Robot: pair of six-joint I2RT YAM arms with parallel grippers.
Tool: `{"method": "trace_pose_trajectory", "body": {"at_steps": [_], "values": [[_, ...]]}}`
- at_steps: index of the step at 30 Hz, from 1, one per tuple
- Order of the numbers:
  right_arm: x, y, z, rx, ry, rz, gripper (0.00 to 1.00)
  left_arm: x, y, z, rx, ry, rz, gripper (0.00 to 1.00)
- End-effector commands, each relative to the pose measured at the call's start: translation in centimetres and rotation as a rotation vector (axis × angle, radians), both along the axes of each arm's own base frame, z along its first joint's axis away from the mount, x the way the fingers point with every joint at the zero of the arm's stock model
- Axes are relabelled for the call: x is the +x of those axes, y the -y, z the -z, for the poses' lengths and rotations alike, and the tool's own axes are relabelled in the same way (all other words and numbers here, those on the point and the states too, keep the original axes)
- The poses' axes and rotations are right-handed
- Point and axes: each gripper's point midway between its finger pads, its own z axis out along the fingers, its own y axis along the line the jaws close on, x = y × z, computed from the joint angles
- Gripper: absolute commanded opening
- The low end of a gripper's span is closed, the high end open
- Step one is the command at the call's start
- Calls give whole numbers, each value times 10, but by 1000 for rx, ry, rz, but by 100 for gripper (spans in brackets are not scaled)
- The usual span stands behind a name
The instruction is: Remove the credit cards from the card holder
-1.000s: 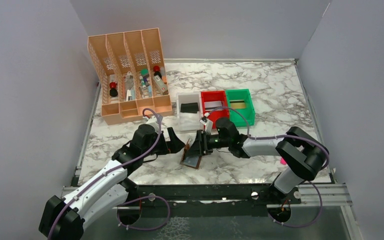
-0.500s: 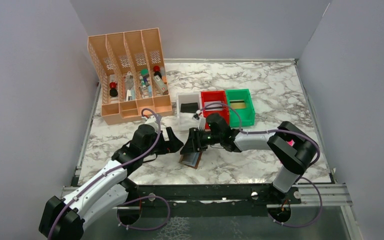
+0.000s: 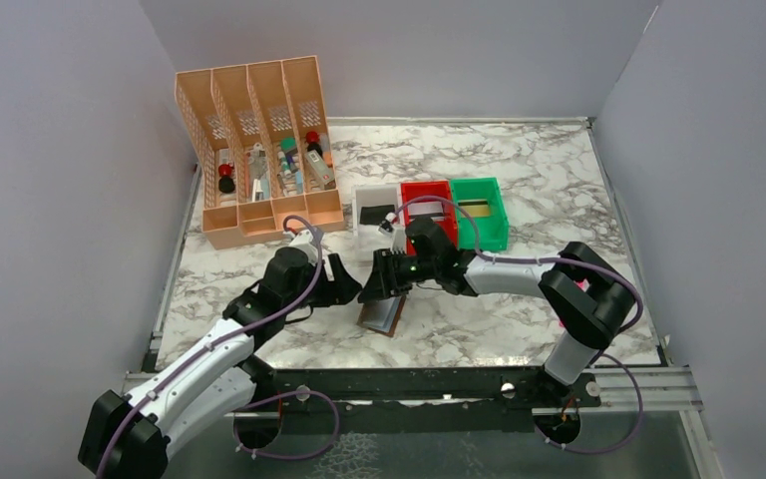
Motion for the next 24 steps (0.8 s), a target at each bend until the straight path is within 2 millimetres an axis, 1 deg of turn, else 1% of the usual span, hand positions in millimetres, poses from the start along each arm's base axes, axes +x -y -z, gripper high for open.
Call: {"method": "trace_pose_trajectory", "body": {"at_steps": [1,5,8,11,13,17,20,24], "values": [[19,-12,-14,-1,35,53,51,-5,4,-13,-44,34,30,72],[31,-16,-7,-59,12,96,44,-6,-2,-11,-46,27,-13,77],[37,-16,-1,-95,15,116,42,-5,-6,-11,-48,34,-43,81],[39,-17,4,-119,14,108,43,-7,-9,-7,-44,31,-51,81],[40,-19,11,-140,5,89,44,-8,-9,-3,-47,20,-56,81],[41,-21,22,-168,-4,70,42,-8,-9,8,-40,13,-51,81],[42,-22,23,-171,2,73,41,-3,-7,7,-32,42,-43,79],[44,-25,20,-162,4,61,41,10,-9,5,17,106,-41,77]]}}
